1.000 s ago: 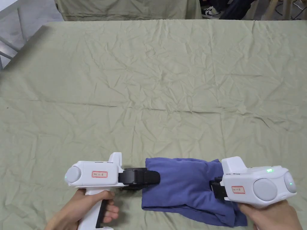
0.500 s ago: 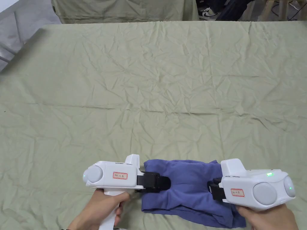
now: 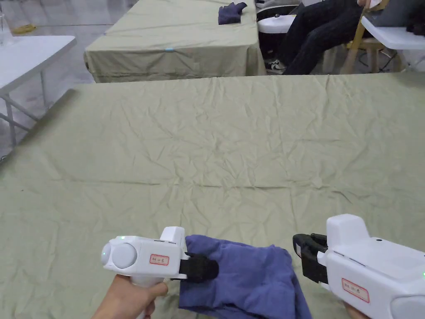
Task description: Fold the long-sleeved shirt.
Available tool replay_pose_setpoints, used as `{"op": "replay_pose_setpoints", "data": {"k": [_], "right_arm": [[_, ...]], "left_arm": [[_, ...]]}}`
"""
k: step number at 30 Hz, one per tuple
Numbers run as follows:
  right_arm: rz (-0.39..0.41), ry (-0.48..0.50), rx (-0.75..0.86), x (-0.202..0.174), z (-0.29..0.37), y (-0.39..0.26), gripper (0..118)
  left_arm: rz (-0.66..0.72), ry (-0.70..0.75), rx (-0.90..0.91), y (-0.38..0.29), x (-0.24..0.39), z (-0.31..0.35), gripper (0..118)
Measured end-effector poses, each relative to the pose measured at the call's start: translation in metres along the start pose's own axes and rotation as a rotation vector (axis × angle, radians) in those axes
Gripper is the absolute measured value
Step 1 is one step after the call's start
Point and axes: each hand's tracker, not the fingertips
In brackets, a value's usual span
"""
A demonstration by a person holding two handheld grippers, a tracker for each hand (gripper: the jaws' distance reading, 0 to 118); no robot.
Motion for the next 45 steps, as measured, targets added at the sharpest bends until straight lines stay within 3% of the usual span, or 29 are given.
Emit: {"op": "replay_pose_setpoints", "data": {"k": [8, 14, 23, 31, 45], "right_arm": [[0.046, -0.025, 0.014, -0.015, 0.001, -0.001, 1], [0.08, 0.005, -0.015, -0.037, -0.019, 0.007, 1], [0.151, 0.062, -0.085, -0.076, -0.069, 0.022, 1], [0.192, 0.1, -0.152, -0.102, -0.109, 0.027, 1], [0.214, 0.095, -0.191, -0.105, -0.129, 0.028, 1]], "left_arm": [[-0.003, 0.06, 0.013, 0.0, -0.023, 0.028, 13], [0.034, 0.16, 0.005, 0.002, -0.08, 0.072, 13], [0.047, 0.435, -0.006, 0.013, -0.183, 0.166, 13], [0.098, 0.5, -0.063, 0.026, -0.249, 0.205, 12], [0.13, 0.633, -0.13, 0.025, -0.274, 0.243, 12]]}}
